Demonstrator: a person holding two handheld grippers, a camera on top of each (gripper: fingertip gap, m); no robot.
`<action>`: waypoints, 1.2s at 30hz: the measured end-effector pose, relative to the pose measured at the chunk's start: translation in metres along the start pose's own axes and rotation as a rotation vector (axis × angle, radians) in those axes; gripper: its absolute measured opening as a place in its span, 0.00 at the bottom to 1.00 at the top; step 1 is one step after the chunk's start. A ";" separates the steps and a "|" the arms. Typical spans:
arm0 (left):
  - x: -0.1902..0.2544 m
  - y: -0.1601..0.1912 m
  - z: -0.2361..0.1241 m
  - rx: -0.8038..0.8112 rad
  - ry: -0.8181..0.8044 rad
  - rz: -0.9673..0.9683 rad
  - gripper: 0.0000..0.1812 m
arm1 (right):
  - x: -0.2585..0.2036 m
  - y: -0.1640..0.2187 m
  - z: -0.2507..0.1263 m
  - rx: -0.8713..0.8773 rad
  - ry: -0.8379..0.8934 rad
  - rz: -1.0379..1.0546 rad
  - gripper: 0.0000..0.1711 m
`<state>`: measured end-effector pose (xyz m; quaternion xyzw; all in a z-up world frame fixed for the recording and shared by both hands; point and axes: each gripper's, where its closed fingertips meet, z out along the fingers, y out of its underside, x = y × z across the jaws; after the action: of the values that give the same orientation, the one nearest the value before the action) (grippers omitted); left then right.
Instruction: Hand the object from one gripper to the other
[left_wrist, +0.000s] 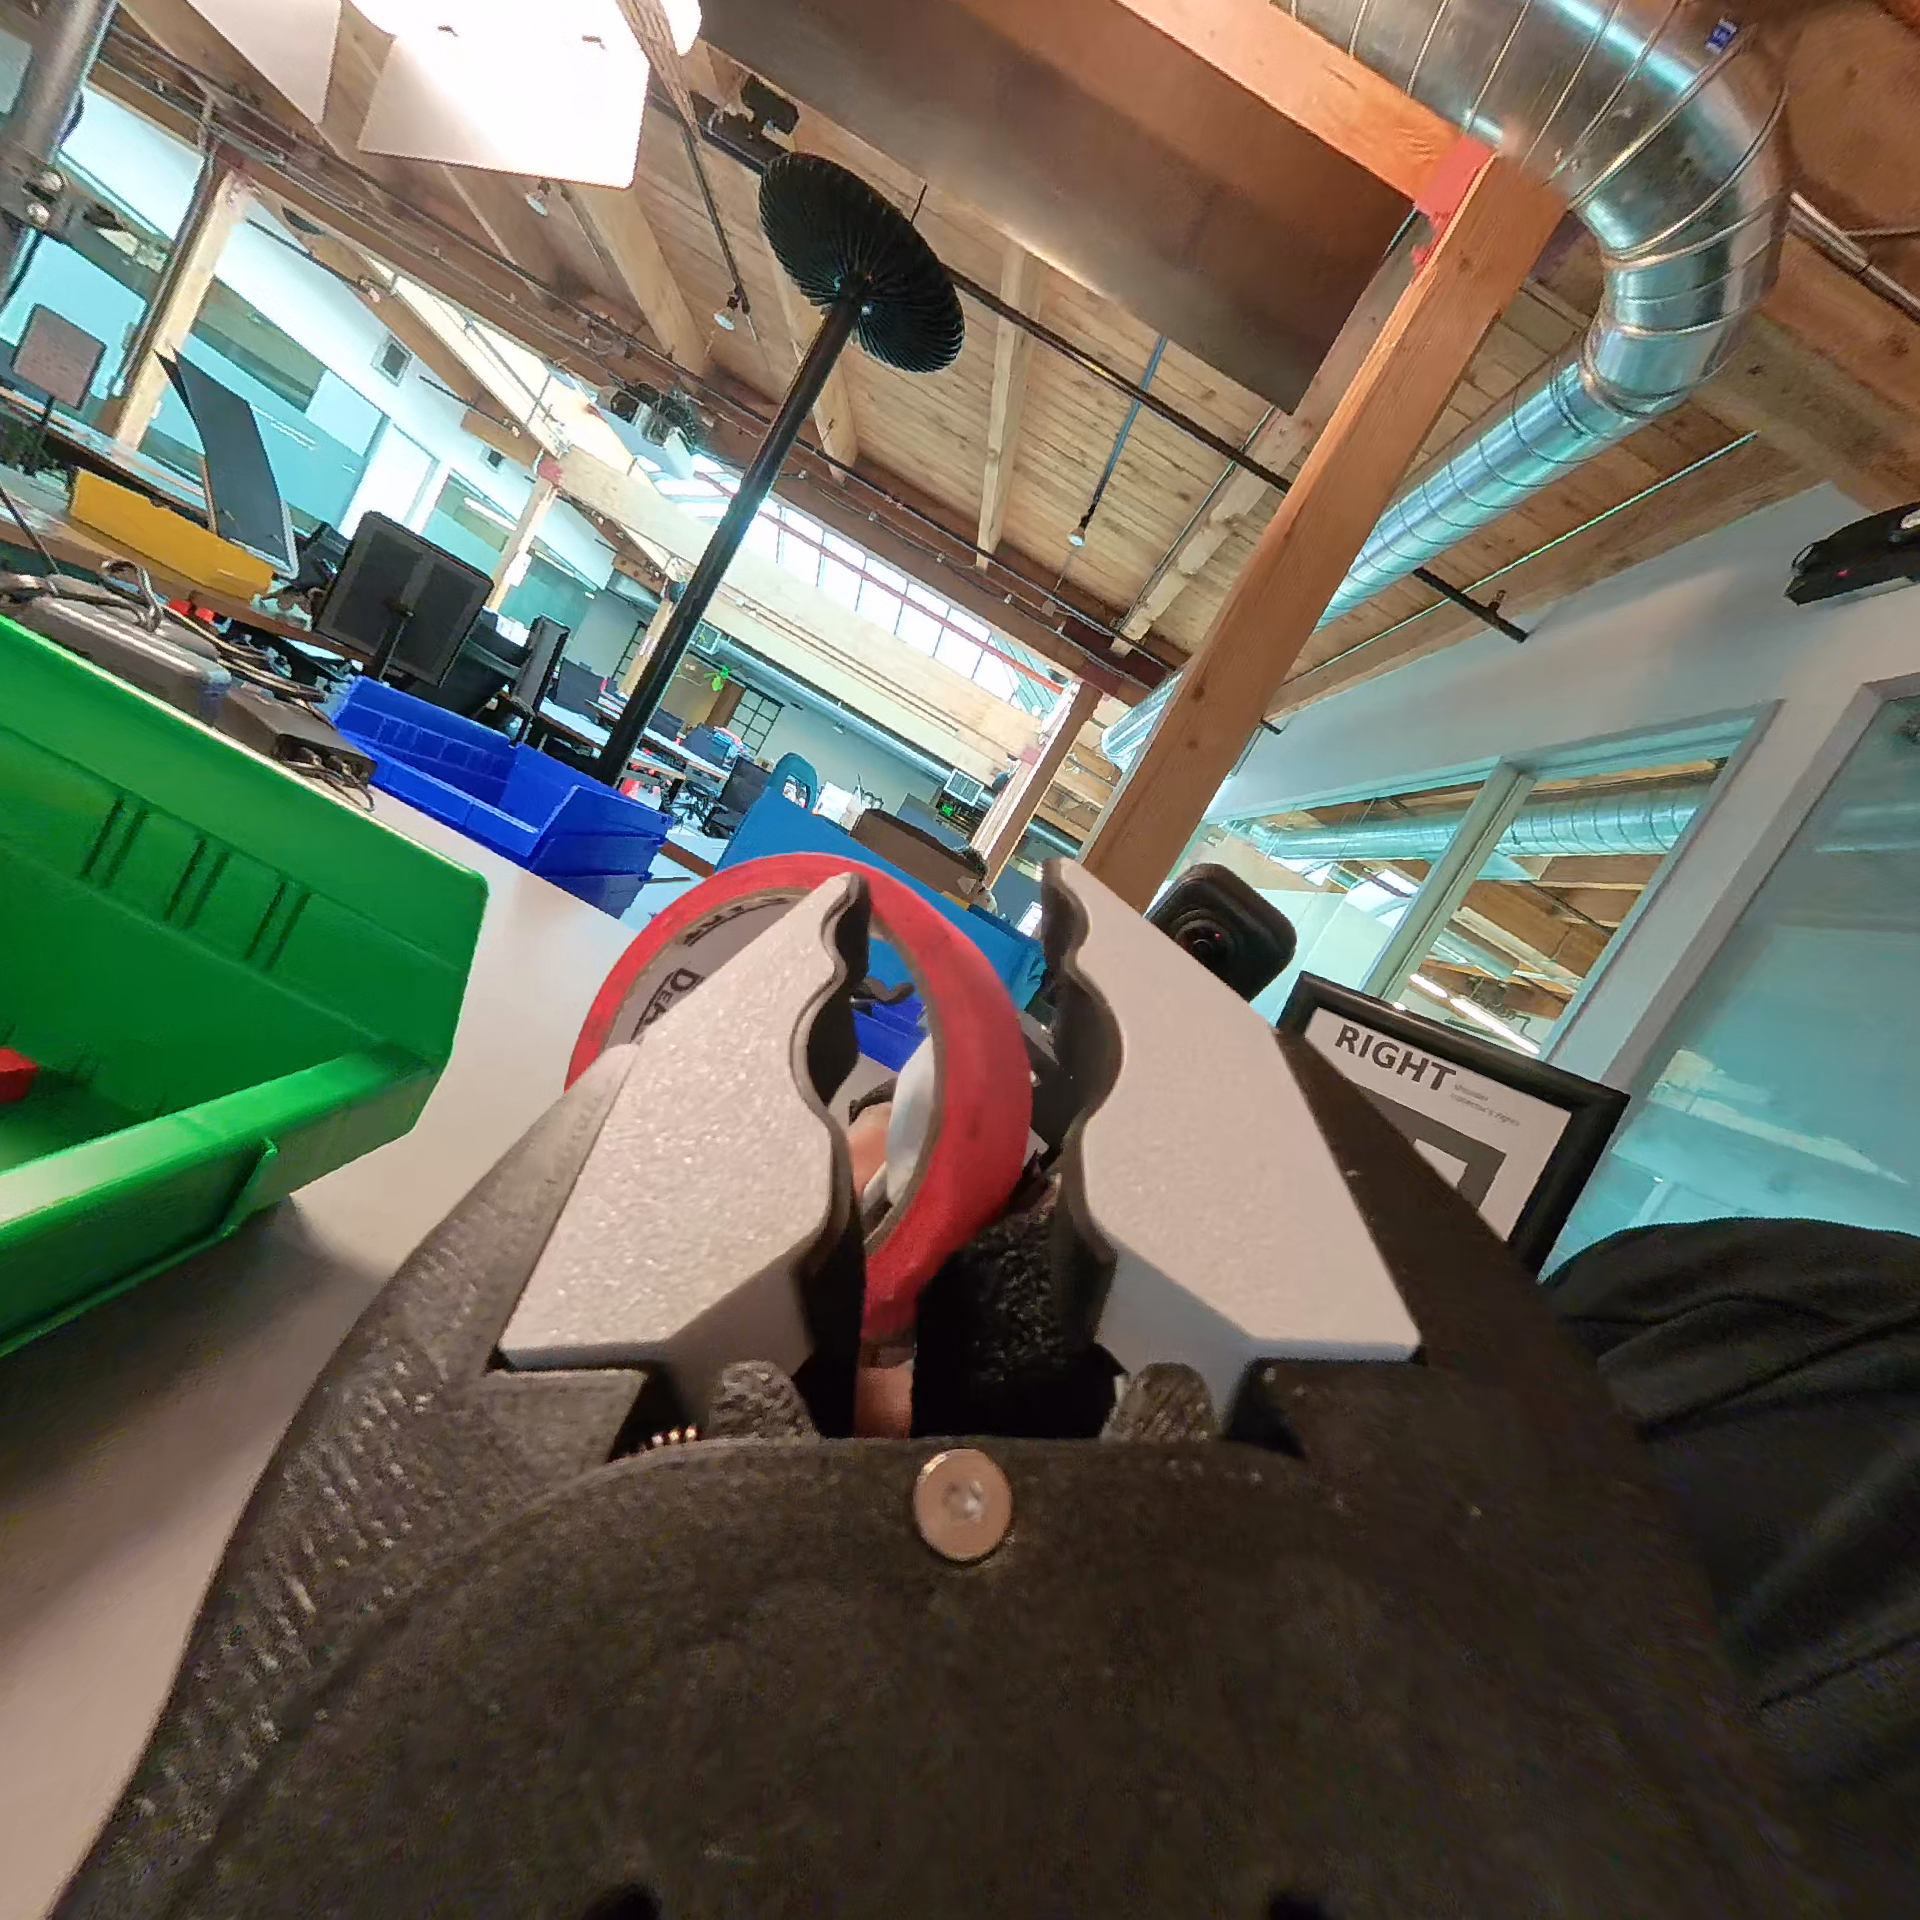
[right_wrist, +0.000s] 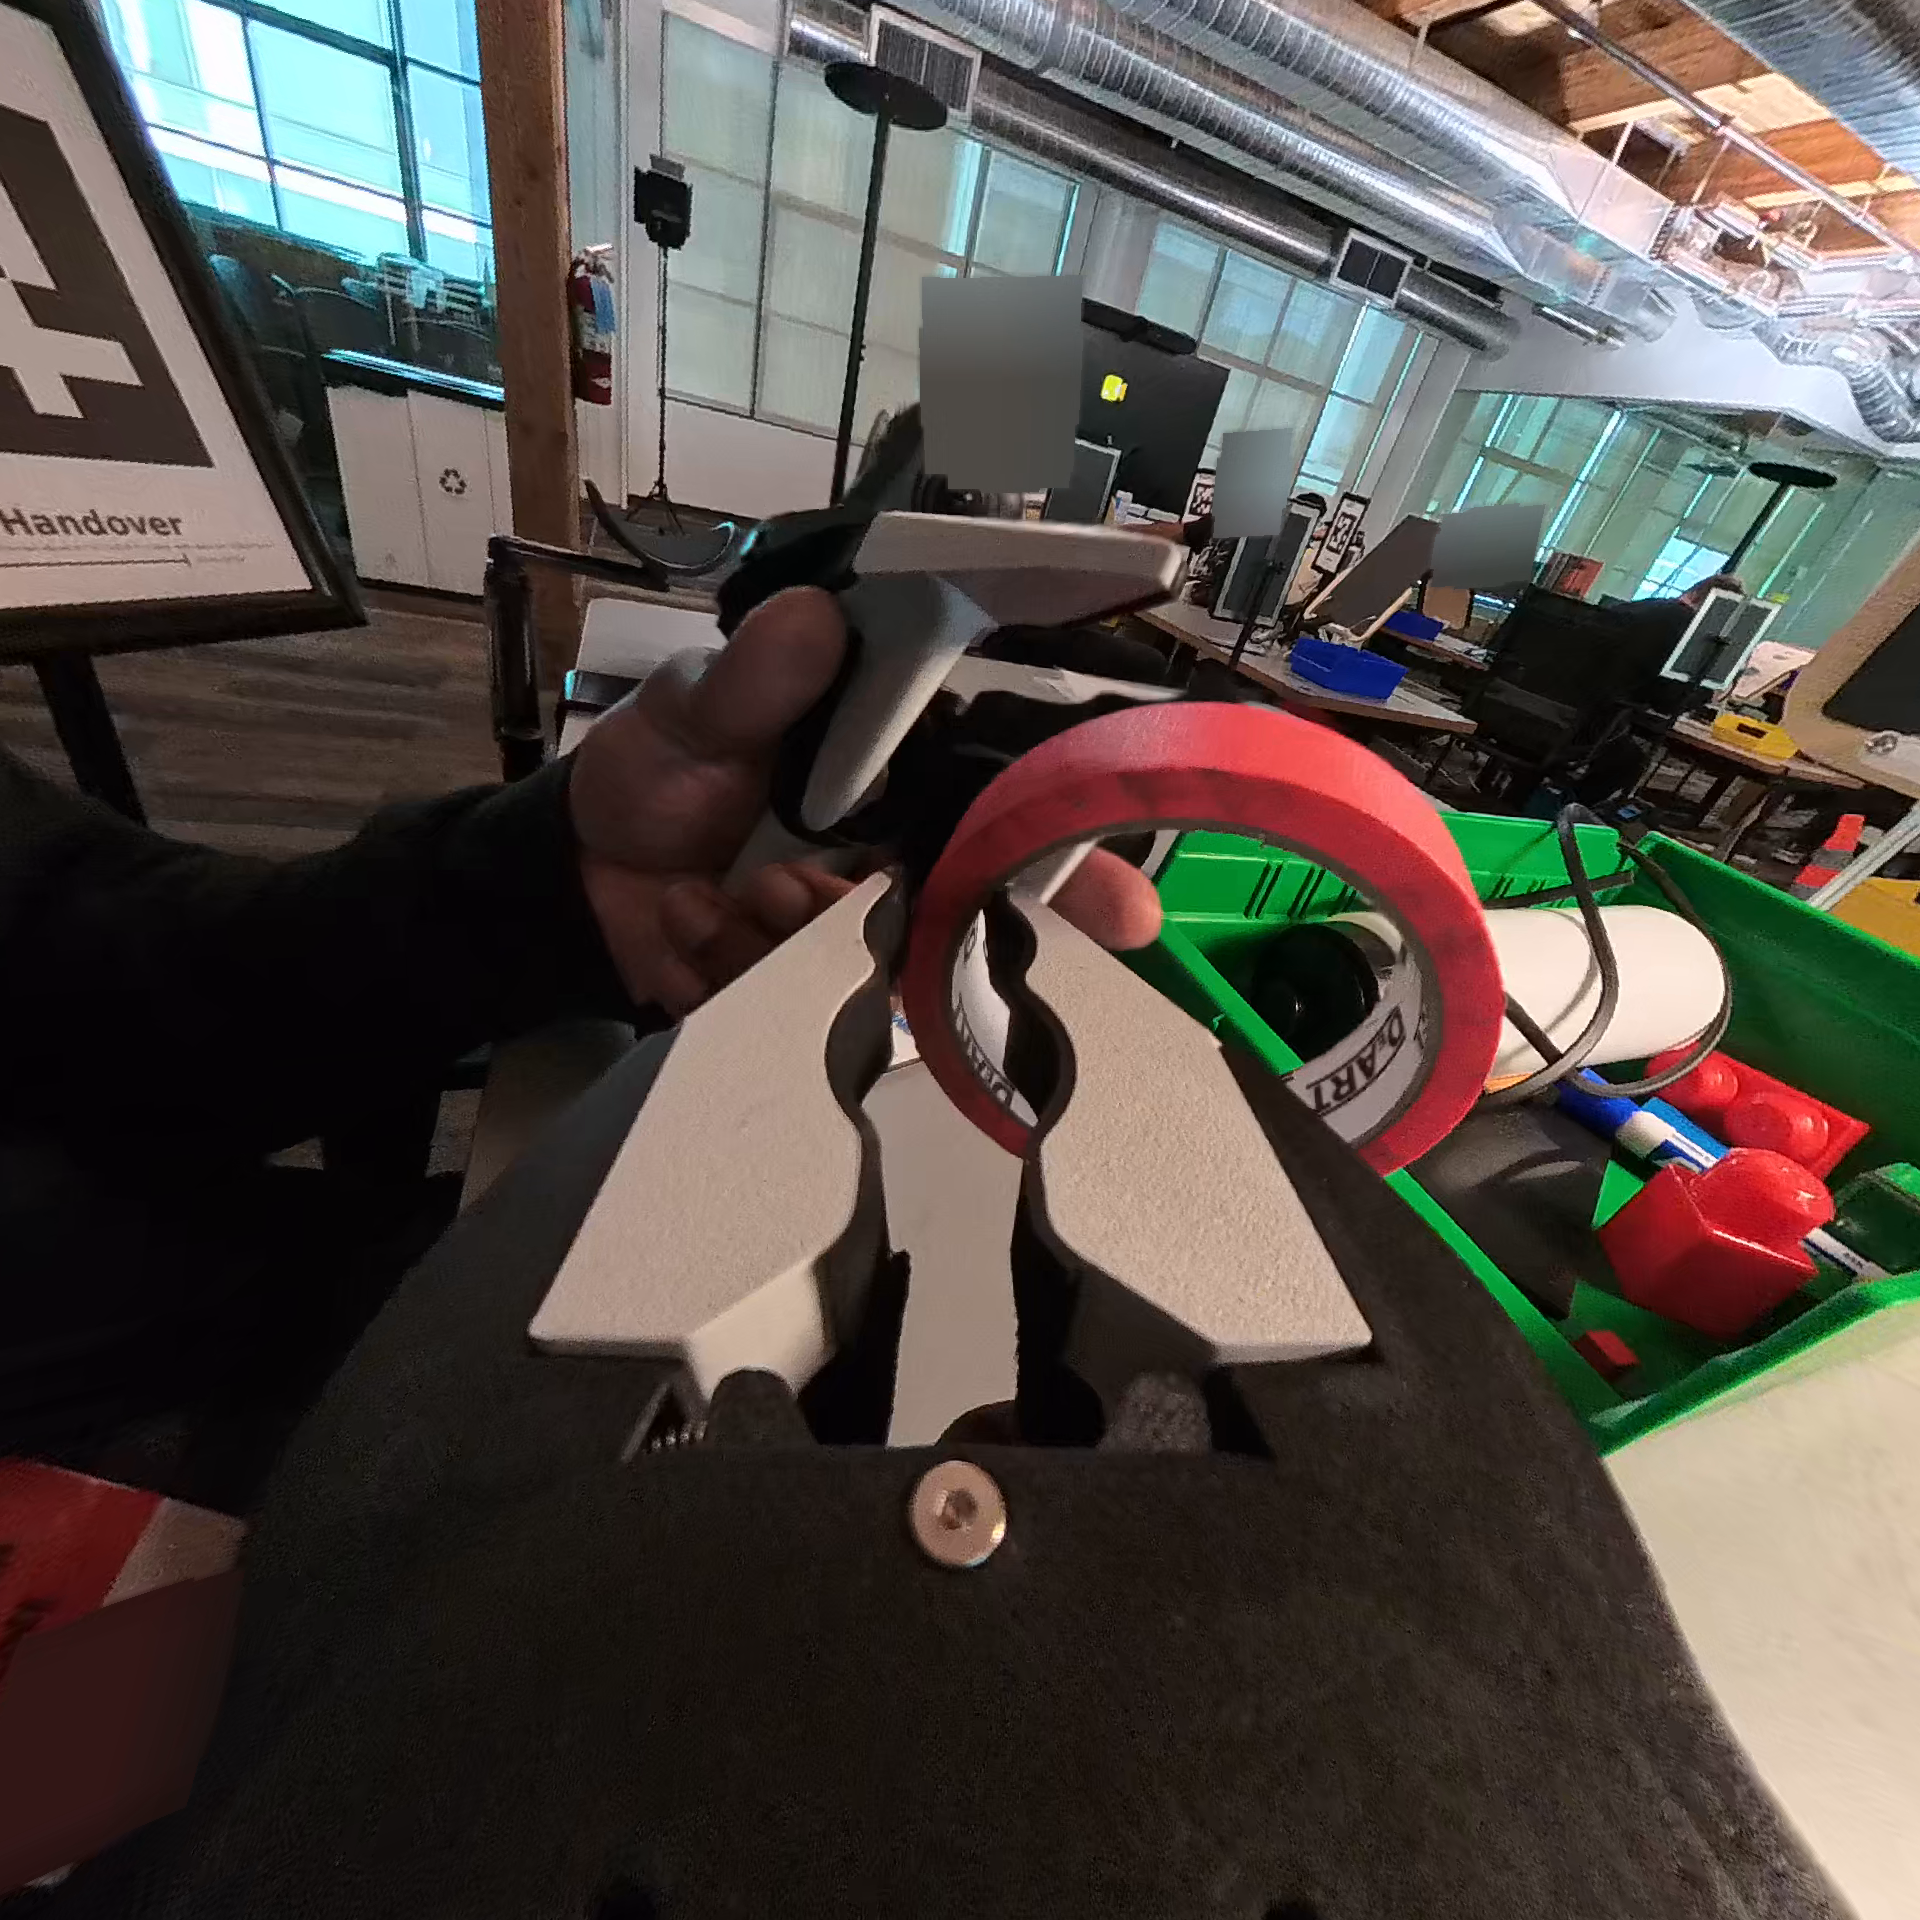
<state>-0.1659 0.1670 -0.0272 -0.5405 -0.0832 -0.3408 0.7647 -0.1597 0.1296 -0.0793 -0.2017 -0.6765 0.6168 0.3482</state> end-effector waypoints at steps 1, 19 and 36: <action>-0.001 0.002 0.001 -0.012 -0.005 -0.004 0.20 | 0.000 -0.001 -0.001 0.004 0.000 -0.004 0.09; -0.021 0.028 0.005 -0.199 -0.228 0.348 0.12 | 0.020 0.004 -0.016 -0.008 0.043 0.070 0.18; -0.052 0.035 -0.002 -0.308 -0.489 0.628 0.12 | 0.047 0.017 -0.020 -0.046 0.161 0.191 0.21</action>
<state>-0.1842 0.1942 -0.0803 -0.7123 -0.0417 0.0386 0.6996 -0.1799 0.1795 -0.0854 -0.3220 -0.6380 0.6134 0.3361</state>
